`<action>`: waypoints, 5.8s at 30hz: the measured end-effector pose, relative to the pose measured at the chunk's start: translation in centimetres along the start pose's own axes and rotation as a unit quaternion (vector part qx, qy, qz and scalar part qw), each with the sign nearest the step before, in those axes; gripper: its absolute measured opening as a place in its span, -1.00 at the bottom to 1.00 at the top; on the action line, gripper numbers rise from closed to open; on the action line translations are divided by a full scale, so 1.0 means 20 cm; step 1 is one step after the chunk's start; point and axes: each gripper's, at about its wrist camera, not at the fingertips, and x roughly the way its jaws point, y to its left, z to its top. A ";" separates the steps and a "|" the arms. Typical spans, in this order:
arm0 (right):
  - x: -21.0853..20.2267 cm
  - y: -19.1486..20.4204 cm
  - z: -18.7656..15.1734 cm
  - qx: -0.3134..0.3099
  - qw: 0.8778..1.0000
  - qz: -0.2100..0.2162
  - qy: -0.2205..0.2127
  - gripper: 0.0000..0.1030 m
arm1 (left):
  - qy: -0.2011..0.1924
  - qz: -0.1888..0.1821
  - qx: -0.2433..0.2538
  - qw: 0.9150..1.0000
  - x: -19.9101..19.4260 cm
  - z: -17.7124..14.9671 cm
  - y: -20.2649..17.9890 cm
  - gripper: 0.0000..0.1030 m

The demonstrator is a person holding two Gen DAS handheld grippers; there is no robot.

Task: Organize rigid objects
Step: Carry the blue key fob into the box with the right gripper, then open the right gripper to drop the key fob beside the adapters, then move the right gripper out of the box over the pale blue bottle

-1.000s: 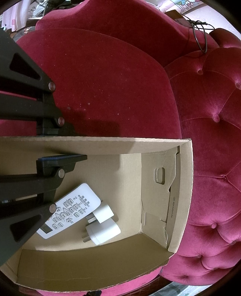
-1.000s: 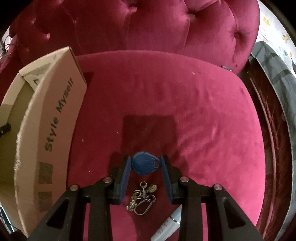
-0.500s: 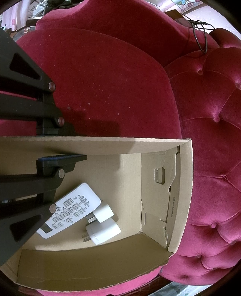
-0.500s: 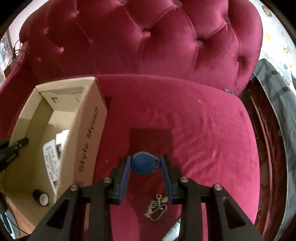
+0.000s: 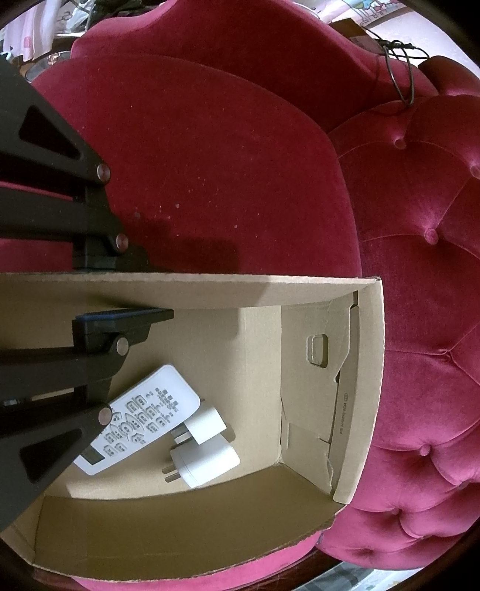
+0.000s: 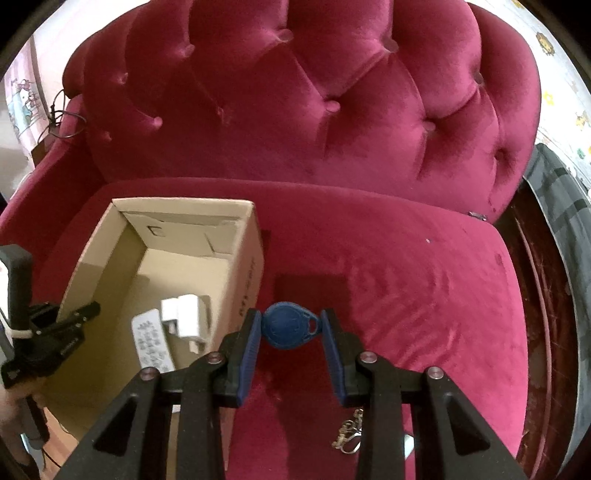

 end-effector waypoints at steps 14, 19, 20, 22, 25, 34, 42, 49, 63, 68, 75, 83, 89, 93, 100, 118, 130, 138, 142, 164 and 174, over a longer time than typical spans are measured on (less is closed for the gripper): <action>0.03 0.25 0.06 -0.021 0.999 0.036 -0.006 -0.32 | 0.000 -0.003 -0.001 1.000 0.00 0.00 0.00 -0.72; 0.07 0.34 0.07 -0.026 0.998 0.049 -0.003 -0.32 | 0.000 -0.006 -0.002 1.000 0.00 0.00 0.00 -0.72; 0.07 0.35 0.07 -0.027 0.998 0.050 -0.003 -0.32 | 0.000 -0.007 -0.002 1.000 0.00 0.00 0.00 -0.72; 0.09 0.39 0.08 -0.029 0.998 0.054 -0.001 -0.32 | 0.000 -0.008 -0.003 1.000 0.00 0.00 0.01 -0.72; 0.12 0.43 0.08 -0.032 0.998 0.059 0.003 -0.32 | 0.000 -0.009 -0.003 1.000 0.00 0.00 0.01 -0.72; 0.25 0.55 0.07 -0.042 0.996 0.069 0.029 -0.32 | 0.000 -0.017 -0.005 1.000 0.01 0.00 0.03 -0.72; 0.37 0.61 0.05 -0.043 0.996 0.061 0.054 -0.31 | 0.000 -0.018 -0.005 1.000 0.01 0.00 0.04 -0.72; 0.46 0.66 0.04 -0.042 0.994 0.059 0.077 -0.31 | 0.000 -0.019 -0.005 1.000 0.01 0.00 0.04 -0.72; 0.54 0.74 0.00 -0.043 0.993 0.055 0.098 -0.30 | 0.000 -0.020 -0.005 1.000 0.01 0.00 0.04 -0.71; 0.55 0.73 0.00 -0.038 0.993 0.054 0.099 -0.30 | 0.001 -0.020 -0.005 1.000 0.01 0.00 0.04 -0.71; 0.52 0.72 0.01 -0.033 0.993 0.060 0.093 -0.03 | 0.000 -0.020 -0.005 1.000 0.01 0.00 0.04 -0.71; 0.46 0.72 0.01 -0.037 0.994 0.059 0.086 0.00 | 0.001 -0.021 -0.005 1.000 0.01 0.00 0.05 -0.71; 0.40 0.71 0.02 -0.042 0.995 0.055 0.074 0.04 | 0.001 -0.023 -0.007 1.000 0.01 0.00 0.05 -0.71; 0.35 0.69 0.03 -0.045 0.996 0.049 0.065 0.12 | 0.001 -0.020 -0.005 1.000 0.01 0.00 0.04 -0.71; 0.27 0.62 0.03 -0.041 0.997 0.040 0.054 0.23 | 0.001 -0.021 -0.007 1.000 0.01 0.00 0.04 -0.72; 0.08 0.38 0.03 -0.017 0.999 0.025 0.024 0.97 | 0.001 -0.019 -0.005 1.000 0.01 0.00 0.04 -0.72; 0.03 0.08 -0.05 0.014 0.999 -0.026 0.019 0.99 | 0.003 -0.010 0.000 1.000 0.01 0.00 0.02 -0.72; 0.06 -0.12 -0.12 0.044 0.996 -0.058 0.050 0.99 | 0.003 -0.012 -0.002 1.000 0.02 0.00 0.02 -0.72; 0.08 -0.21 -0.16 0.053 0.994 -0.071 0.067 0.99 | 0.003 -0.014 -0.002 1.000 0.01 0.00 0.03 -0.72; 0.28 -0.62 -0.60 0.121 0.971 -0.108 0.173 0.99 | 0.002 -0.013 -0.001 1.000 0.01 -0.01 0.03 -0.72; 0.40 -0.67 -0.74 0.125 0.965 -0.097 0.211 0.86 | 0.003 -0.009 0.001 1.000 0.01 0.00 0.02 -0.72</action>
